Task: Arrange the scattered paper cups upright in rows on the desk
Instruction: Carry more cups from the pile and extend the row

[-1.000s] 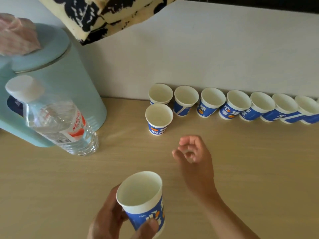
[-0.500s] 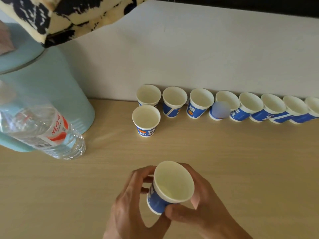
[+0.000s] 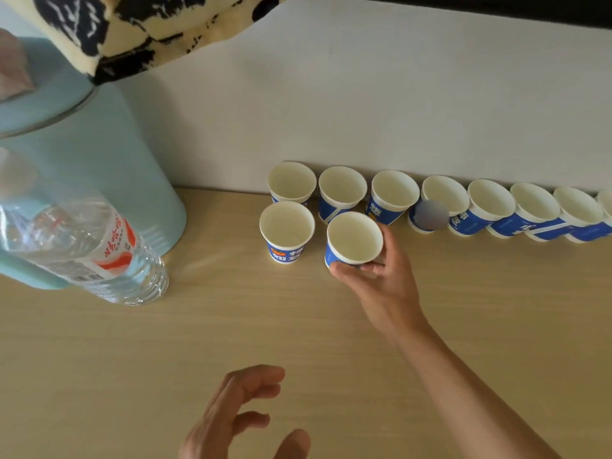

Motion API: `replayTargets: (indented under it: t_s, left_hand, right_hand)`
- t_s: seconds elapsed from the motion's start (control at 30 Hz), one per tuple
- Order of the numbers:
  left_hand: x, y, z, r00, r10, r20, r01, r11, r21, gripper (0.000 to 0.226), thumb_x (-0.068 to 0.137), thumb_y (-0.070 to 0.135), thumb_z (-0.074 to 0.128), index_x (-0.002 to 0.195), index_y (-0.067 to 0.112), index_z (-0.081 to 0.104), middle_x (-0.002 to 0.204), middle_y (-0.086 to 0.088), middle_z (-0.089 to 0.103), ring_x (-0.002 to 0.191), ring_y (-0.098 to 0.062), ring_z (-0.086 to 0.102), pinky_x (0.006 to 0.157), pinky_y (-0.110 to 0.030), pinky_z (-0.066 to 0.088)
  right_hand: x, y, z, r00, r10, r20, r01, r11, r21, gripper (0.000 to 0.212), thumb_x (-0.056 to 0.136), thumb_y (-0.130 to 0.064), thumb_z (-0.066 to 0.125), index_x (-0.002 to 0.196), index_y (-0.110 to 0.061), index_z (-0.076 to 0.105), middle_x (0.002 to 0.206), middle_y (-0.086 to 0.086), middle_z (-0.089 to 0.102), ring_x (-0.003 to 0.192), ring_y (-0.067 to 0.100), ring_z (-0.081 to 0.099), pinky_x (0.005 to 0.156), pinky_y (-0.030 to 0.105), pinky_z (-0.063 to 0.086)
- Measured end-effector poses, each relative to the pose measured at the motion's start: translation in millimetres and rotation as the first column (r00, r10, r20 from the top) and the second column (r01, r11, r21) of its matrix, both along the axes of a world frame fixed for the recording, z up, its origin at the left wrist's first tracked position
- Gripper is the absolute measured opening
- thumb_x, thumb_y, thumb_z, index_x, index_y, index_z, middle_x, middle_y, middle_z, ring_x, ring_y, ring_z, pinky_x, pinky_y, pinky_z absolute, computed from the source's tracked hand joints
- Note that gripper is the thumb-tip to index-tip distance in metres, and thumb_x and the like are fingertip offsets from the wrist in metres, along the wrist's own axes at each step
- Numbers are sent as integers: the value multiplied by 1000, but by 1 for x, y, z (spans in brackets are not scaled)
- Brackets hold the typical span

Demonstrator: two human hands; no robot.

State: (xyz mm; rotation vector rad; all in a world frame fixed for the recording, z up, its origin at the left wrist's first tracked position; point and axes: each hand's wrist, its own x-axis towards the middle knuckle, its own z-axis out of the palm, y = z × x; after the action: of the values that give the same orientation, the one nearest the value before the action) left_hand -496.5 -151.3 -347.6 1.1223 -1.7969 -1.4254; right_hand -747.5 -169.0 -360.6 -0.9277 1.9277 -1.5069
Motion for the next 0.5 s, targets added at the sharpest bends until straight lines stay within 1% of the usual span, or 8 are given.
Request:
replayTargets:
  t_s: [0.03, 0.07, 0.13, 0.23, 0.3, 0.37, 0.43, 0.5]
  left_hand:
    - [1, 1, 0, 1000, 9, -10, -9, 1000, 12, 65, 40, 92, 73, 94, 56, 71, 88, 17, 76, 92, -1, 72, 67, -12, 55]
    - [2, 1, 0, 1000, 18, -22, -17, 1000, 24, 65, 41, 94, 69, 93, 55, 71, 88, 16, 76, 91, -1, 72, 67, -12, 55]
    - [3, 0, 0, 999, 35, -36, -34, 999, 35, 62, 41, 95, 69, 89, 55, 72, 87, 16, 75, 89, -1, 73, 65, -13, 55]
    - [6, -2, 2, 997, 52, -50, -49, 997, 54, 61, 39, 94, 71, 85, 54, 73, 83, 15, 76, 87, -1, 73, 64, -13, 55]
    - [8, -3, 3, 997, 62, -35, -60, 997, 56, 55, 38, 82, 81, 84, 53, 73, 81, 13, 76, 86, -3, 73, 65, -14, 55]
    - [11, -5, 3, 998, 59, -34, -56, 996, 64, 47, 40, 64, 82, 85, 52, 73, 82, 12, 77, 85, -5, 73, 67, -15, 56]
    - [13, -5, 3, 999, 40, -35, -37, 997, 61, 49, 42, 65, 82, 88, 50, 73, 85, 9, 77, 85, -9, 73, 69, -18, 57]
    - [15, -6, 4, 998, 36, -44, -34, 999, 38, 45, 47, 57, 78, 91, 48, 73, 88, 7, 78, 86, -11, 73, 70, -21, 57]
  right_hand:
    - [-1, -3, -3, 1000, 4, -2, -3, 1000, 3, 64, 69, -26, 85, 127, -30, 58, 118, -11, 69, 107, 13, 67, 92, 38, 55]
    - [-1, -5, -4, 1000, 5, 1, -5, 1000, 5, 65, 69, -25, 85, 128, -29, 58, 118, -12, 69, 108, 10, 66, 90, 32, 54]
    - [-3, -8, -7, 1000, 2, 2, -2, 1000, 11, 65, 70, -24, 84, 129, -29, 58, 117, -14, 69, 106, 6, 65, 85, 23, 51]
    - [-5, -13, -9, 1000, -8, -18, 8, 1000, 19, 68, 69, -24, 84, 131, -29, 57, 120, -12, 68, 106, 6, 65, 81, 16, 51]
    - [-6, -15, -11, 999, -16, -29, 17, 999, 30, 72, 69, -25, 84, 134, -29, 55, 122, -13, 67, 108, 5, 64, 82, 14, 51]
    - [-5, -17, -12, 999, -24, -32, 25, 999, 32, 73, 69, -25, 84, 135, -29, 55, 123, -14, 66, 109, 4, 64, 82, 13, 51]
    - [-4, -18, -12, 999, -28, -35, 29, 999, 32, 72, 71, -18, 87, 135, -28, 55, 124, -14, 66, 110, 4, 64, 83, 13, 51]
    - [-3, -15, -14, 999, -34, -17, 35, 999, 31, 73, 74, -6, 87, 136, -25, 54, 124, -13, 66, 110, 2, 64, 87, 14, 51]
